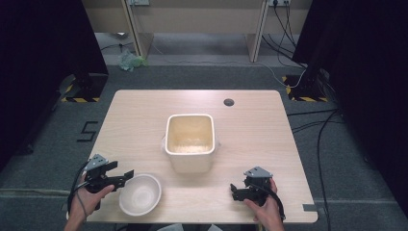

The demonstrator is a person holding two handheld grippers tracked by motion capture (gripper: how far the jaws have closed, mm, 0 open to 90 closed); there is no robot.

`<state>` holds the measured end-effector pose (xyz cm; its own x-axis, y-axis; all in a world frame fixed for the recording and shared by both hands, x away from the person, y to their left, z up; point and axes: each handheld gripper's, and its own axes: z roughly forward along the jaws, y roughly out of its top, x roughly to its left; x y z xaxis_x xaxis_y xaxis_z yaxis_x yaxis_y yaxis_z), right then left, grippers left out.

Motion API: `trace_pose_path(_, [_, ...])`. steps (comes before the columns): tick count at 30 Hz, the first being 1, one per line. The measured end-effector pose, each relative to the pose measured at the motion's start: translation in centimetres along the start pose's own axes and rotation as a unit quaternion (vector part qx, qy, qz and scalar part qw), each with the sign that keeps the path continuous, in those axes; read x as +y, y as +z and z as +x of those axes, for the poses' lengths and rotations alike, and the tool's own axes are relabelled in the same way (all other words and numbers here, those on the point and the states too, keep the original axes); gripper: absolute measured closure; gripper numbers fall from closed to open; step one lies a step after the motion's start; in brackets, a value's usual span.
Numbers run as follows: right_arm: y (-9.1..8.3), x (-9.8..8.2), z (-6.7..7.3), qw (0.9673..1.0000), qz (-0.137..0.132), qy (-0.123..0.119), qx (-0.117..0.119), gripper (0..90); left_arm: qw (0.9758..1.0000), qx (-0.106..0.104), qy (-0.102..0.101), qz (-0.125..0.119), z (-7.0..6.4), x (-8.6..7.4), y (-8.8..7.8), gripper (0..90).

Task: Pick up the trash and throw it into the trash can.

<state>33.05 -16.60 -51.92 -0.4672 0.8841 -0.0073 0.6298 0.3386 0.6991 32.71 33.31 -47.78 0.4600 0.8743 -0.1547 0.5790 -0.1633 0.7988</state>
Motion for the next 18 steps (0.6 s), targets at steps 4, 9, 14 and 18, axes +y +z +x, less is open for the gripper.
trace_pose_path(4, [0.0, 0.0, 0.0, 1.0, 0.0, 0.0, 0.0, 0.7, 0.9999, -0.012, 0.006, 0.008, -0.7, -0.2, -0.2, 17.3])
trace_pose_path(9, [0.0, 0.0, 0.0, 1.0, 0.0, 0.0, 0.0, 0.6, 0.9996, -0.018, 0.012, 0.018, -1.2, -0.5, 0.1, 18.6])
trace_pose_path(14, [0.0, 0.0, 0.0, 1.0, 0.001, 0.0, 0.0, 0.7, 0.999, -0.025, 0.02, 0.03, -1.6, -0.9, 0.5, 20.7])
trace_pose_path(18, [0.0, 0.0, 0.0, 1.0, 0.0, 0.0, 0.0, 0.7, 0.9986, -0.032, 0.025, 0.034, -1.8, -1.1, 0.8, 24.4])
